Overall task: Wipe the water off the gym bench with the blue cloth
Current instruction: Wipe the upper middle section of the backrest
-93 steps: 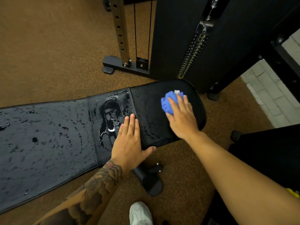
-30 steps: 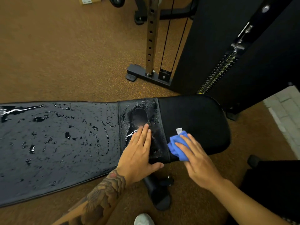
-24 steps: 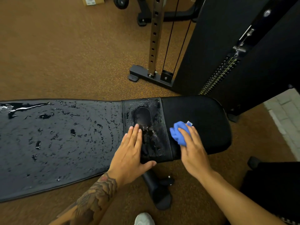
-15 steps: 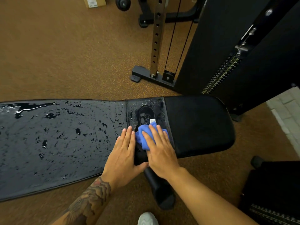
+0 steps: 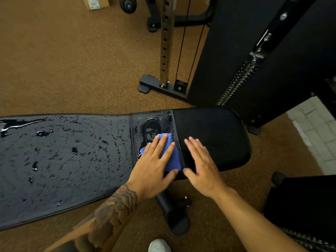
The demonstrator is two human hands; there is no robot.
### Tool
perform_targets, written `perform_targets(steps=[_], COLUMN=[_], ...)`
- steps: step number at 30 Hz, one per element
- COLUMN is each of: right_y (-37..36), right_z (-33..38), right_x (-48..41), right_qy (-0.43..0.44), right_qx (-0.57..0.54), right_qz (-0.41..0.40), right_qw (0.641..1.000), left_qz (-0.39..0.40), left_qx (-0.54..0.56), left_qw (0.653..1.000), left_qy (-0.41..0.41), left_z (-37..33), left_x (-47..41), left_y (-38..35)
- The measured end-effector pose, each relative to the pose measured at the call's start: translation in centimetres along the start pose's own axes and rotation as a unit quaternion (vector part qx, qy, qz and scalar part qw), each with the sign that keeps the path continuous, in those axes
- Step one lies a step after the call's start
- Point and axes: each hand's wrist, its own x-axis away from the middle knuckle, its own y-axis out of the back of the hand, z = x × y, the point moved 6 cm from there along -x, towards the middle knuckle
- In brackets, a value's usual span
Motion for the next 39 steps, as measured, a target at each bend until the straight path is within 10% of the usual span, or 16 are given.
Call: perform_targets(steps=[18,28,39], right_y=[0.2,-0.1,-0.3], right_z=[-5.5,-5.8,-6.1], right_x=[1.4,1.5,1.8], right_qy=[-0.053,-0.048,-0.043], right_qx=[0.239,0.245,0.227], right_qz=[0.108,0.085,0.056], right_qw=[0.964,0.965,0.971], left_qz=[0.043,0.03,-0.039], left_qx=[-0.057,-0.043,-0.01], left_qw=[0.994,0.998,0.991], left_qy=[0.082,-0.027,0.131], left_z=[-1.0,-1.7,6.0], left_x=[-0.9,-4.7,-4.3], left_y=[-1.9,-3.1,-0.2])
